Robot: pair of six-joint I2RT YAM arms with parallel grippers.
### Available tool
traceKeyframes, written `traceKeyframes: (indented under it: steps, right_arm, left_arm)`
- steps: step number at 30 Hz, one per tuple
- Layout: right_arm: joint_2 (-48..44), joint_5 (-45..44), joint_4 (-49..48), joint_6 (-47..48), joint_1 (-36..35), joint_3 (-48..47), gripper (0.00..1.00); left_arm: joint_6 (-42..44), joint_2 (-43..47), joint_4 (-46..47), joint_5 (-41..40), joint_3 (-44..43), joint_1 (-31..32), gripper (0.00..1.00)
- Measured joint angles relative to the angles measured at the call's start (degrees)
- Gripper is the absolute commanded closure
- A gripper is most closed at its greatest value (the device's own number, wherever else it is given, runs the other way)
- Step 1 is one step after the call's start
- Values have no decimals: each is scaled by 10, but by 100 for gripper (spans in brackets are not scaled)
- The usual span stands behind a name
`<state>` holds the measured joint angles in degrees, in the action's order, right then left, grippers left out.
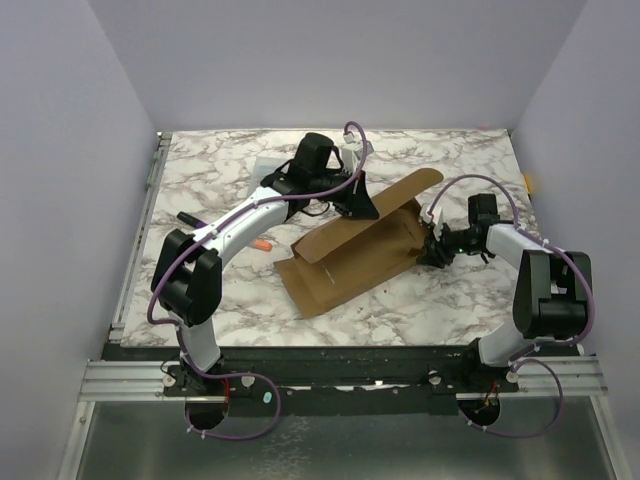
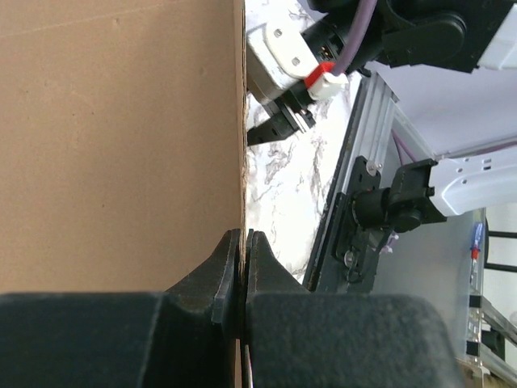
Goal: Fold the paper box
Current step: Fold the paper box at the center of the board.
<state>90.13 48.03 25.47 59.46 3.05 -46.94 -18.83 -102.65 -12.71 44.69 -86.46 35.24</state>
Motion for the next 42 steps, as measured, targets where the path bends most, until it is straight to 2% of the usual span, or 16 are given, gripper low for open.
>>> traceKeyframes:
  steps: [4,7,9,14,16,20,22,32,37,42]
  right_arm:
    - [13,-4,26,39,0,-15,75]
    - [17,-4,40,67,0,-19,87]
    - [17,-4,56,89,-1,-23,99]
    - [17,-2,98,150,-5,-32,100]
    - [17,-1,109,166,-5,-35,97]
    - [17,-1,119,176,-5,-36,75]
    - [17,-1,118,172,-4,-36,69]
    - [6,1,95,127,-1,-31,66]
    - [5,2,86,114,1,-24,59]
    - [1,1,70,96,5,-18,58]
  left_arm:
    - [-1,0,2,16,6,0,100]
    - [-3,0,3,25,8,0,100]
    - [-3,0,6,29,8,0,100]
    - [-3,0,8,38,8,0,100]
    - [-3,0,8,39,8,0,100]
    - [-2,0,8,41,9,0,100]
    - [-2,0,9,44,12,0,100]
    - [-16,0,10,64,21,0,100]
    - [-33,0,11,70,21,0,100]
    - [-45,7,12,70,29,-3,100]
